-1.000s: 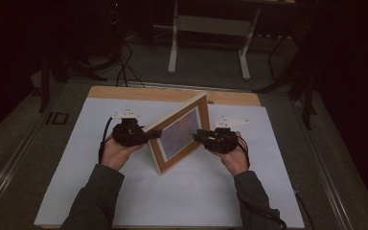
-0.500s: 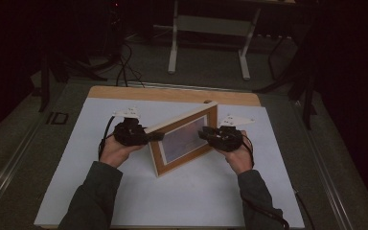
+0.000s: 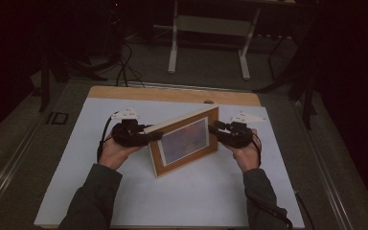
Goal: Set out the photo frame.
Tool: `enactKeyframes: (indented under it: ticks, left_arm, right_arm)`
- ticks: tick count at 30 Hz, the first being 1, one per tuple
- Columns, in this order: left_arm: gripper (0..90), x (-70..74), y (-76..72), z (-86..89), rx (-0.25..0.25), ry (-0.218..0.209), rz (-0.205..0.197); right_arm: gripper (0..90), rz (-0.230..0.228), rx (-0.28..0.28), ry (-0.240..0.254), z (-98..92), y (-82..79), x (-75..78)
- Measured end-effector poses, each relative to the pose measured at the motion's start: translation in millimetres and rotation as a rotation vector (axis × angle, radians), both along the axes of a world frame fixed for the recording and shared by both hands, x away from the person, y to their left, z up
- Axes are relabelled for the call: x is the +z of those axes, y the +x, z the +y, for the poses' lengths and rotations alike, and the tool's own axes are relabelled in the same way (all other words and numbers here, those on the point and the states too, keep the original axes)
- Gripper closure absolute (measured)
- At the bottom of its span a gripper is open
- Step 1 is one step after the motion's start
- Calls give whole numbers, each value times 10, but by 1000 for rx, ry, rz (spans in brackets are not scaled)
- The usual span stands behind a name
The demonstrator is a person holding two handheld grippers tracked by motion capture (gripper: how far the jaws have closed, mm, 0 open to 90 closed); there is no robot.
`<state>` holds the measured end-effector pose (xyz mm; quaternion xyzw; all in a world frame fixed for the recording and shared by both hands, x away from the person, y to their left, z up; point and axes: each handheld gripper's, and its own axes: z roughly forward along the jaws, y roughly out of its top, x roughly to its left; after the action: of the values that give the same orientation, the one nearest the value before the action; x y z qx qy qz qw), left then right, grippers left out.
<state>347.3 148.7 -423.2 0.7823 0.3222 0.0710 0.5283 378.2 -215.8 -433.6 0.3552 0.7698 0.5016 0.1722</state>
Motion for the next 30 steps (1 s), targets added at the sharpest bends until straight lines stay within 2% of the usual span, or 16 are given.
enactKeyframes:
  ticks: [6, 8, 11, 13, 17, 22, 30]
  left_arm:
    - [522, -68, -110, 60, 99, -27, -9]
    - [487, -86, -154, 48, 136, -9, -24]
    - [477, -112, -215, 7, 163, 23, -34]
    - [478, -137, -247, -28, 181, 53, -35]
    - [480, -198, -277, -77, 208, 77, -25]
    - [486, -231, -294, -91, 228, 68, -12]
    - [598, -202, -293, -111, 207, 69, -1]
  right_arm:
    - [505, -10, -66, 14, -90, 50, 6]
    - [473, -10, -73, 6, -100, 78, 2]
    - [416, 0, -78, -4, -97, 139, -5]
    - [402, 11, -62, -7, -86, 180, -9]
    - [379, 30, -18, -21, -48, 252, -29]
    - [349, 46, 29, -28, -3, 330, -66]
    - [270, 68, 85, 26, 34, 437, -105]
